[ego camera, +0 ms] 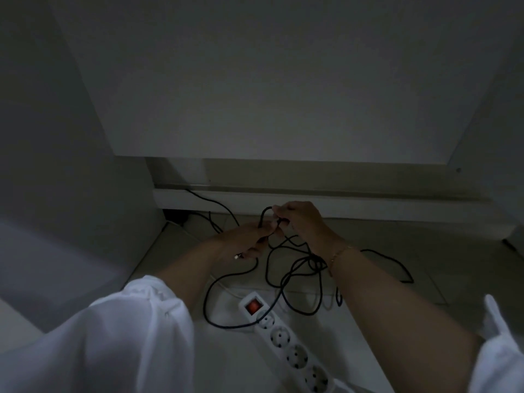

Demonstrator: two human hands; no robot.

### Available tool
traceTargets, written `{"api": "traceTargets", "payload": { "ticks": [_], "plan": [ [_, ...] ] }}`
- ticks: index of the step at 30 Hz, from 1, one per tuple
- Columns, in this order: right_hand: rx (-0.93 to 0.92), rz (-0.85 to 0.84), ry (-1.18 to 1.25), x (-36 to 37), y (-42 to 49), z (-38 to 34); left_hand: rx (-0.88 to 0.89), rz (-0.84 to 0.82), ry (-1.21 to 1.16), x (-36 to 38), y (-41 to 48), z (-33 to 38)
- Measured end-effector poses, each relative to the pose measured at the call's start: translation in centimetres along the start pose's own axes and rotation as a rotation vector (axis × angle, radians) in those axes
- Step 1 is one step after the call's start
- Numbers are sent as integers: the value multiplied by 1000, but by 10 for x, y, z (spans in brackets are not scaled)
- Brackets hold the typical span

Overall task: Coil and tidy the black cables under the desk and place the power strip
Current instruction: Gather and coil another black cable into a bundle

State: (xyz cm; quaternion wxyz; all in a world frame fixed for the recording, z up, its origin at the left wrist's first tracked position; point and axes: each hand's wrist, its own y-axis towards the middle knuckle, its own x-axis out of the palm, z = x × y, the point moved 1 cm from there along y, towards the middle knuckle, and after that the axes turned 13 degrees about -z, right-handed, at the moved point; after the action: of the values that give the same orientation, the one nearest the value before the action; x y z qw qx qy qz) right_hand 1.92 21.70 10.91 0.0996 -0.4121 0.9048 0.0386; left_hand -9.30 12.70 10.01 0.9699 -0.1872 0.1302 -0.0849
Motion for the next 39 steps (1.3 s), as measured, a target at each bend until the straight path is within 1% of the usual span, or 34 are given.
{"api": "traceTargets", "payload": {
  "ticks": [3,6,8,12,15,19,21,23,25,28,32,39],
  "plan": [
    [7,-39,171,-2,-4,-5,14,-30,4,2,-1,2],
    [24,-149,192,-4,-10,-8,24,-30,-14,0,-2,1],
    [36,-184,274,-6,-9,-5,32,-45,-106,-2,-2,1],
    [89,-121,472,-10,-4,-2,116,-102,-290,-3,1,8],
    [105,-102,557,-10,-2,-4,144,-86,-345,-3,4,13],
    [107,-84,492,-12,1,-1,142,3,-300,-6,7,10],
    [108,-79,437,-15,0,1,172,74,-352,-13,8,5],
    [124,-120,376,-20,-4,2,215,159,-425,-22,5,0],
    [138,-193,275,-23,-11,5,254,221,-445,-32,3,-6],
    [120,-239,208,-21,-16,11,254,224,-388,-38,2,-12],
    [75,-158,156,-14,-13,5,243,229,-310,-36,5,-12],
    [120,-45,134,5,-10,-1,259,274,-175,-14,12,2]
  ]
}}
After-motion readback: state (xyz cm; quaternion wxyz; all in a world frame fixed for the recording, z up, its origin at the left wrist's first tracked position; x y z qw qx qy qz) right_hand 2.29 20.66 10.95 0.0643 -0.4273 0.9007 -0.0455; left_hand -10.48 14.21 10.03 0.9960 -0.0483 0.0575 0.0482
